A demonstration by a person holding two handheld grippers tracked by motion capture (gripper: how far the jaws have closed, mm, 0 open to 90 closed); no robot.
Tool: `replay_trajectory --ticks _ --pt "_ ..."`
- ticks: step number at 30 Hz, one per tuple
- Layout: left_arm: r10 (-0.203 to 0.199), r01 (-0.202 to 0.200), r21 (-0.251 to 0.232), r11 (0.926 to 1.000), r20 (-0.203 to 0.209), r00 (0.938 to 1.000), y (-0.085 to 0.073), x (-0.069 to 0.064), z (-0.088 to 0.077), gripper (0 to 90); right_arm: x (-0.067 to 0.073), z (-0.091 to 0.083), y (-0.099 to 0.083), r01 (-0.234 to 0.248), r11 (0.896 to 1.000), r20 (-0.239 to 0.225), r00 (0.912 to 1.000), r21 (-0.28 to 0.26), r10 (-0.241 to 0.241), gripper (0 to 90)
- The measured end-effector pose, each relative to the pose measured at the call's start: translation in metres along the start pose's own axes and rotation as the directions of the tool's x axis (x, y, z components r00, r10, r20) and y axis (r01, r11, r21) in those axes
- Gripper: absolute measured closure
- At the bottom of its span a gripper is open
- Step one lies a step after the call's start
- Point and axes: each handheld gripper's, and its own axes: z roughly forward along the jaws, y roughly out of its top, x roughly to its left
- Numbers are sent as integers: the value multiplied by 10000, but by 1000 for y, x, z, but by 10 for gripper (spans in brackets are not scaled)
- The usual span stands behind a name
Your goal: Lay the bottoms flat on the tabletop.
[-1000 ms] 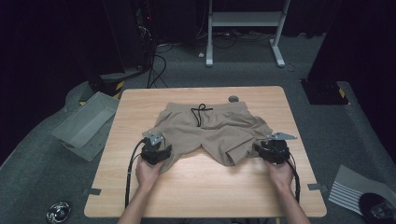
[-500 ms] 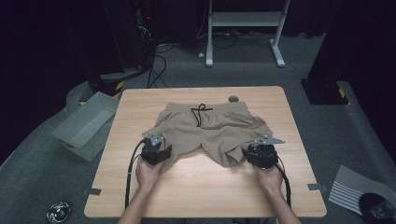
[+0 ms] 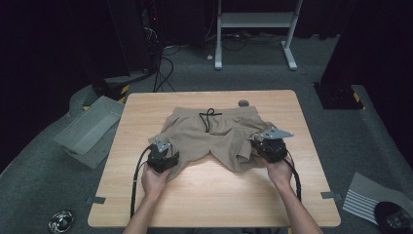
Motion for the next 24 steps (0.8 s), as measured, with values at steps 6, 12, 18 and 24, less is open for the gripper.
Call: replay_trajectory --ticks 6,12,18,24 --pt "1 -1 4 10000 -12 10000 0 0 0 388 2 35 18 52 9992 -17 10000 398 -52 878" --pt "0 0 22 10000 -9 10000 0 0 0 386 0 85 4 -304 9751 133 9995 2196 281 766" --pt "-9 9 22 10000 -4 10000 0 0 0 385 -2 50 -3 -648 9894 143 9979 1302 635 609" --pt "-1 1 9 10000 -26 10000 0 0 0 384 4 -6 -19 -301 9989 344 9990 363 288 618"
